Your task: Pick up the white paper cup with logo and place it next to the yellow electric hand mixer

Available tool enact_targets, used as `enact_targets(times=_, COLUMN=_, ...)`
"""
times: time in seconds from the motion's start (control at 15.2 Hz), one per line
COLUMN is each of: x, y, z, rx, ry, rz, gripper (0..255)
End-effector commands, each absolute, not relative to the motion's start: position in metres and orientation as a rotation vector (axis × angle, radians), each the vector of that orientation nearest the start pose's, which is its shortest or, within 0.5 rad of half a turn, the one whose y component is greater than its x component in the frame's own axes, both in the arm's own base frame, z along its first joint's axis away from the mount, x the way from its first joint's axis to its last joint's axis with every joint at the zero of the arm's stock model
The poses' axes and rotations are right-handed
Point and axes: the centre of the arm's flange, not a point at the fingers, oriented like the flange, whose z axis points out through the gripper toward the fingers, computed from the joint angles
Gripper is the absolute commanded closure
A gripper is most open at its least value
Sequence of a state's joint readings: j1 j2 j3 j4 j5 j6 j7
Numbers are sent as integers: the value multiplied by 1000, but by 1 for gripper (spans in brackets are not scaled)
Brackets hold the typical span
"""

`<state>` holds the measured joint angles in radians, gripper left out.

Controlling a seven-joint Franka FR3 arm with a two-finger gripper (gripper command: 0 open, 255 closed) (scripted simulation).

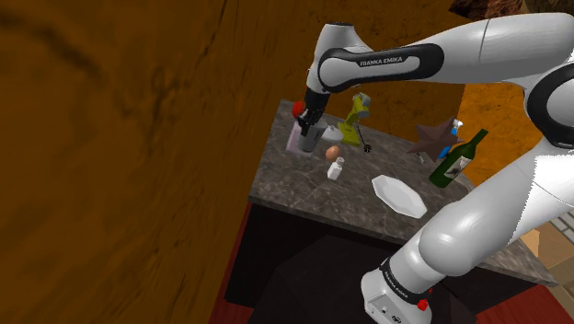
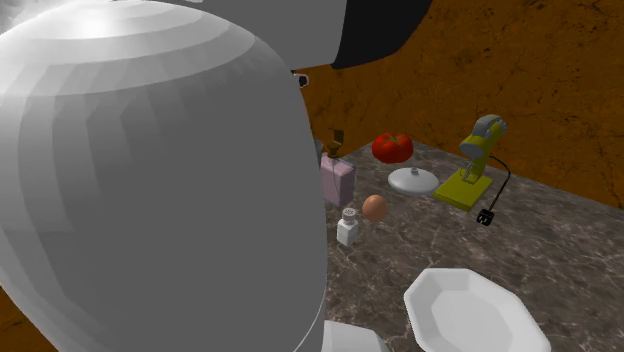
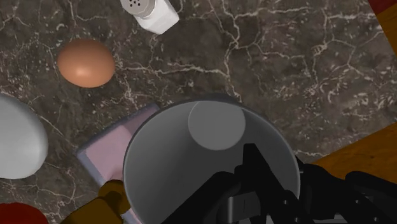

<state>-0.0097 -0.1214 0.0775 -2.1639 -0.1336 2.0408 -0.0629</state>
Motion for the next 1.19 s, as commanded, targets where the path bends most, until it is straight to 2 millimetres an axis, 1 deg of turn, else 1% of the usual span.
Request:
enact_targets(times=0.0, x=510, y=27, z=459, rx=-3255, ry=-312, rz=4, gripper=255)
enact_targets(times=1.12, x=510, y=27, z=549, rx=-3255, ry=-312, rz=4, gripper=255)
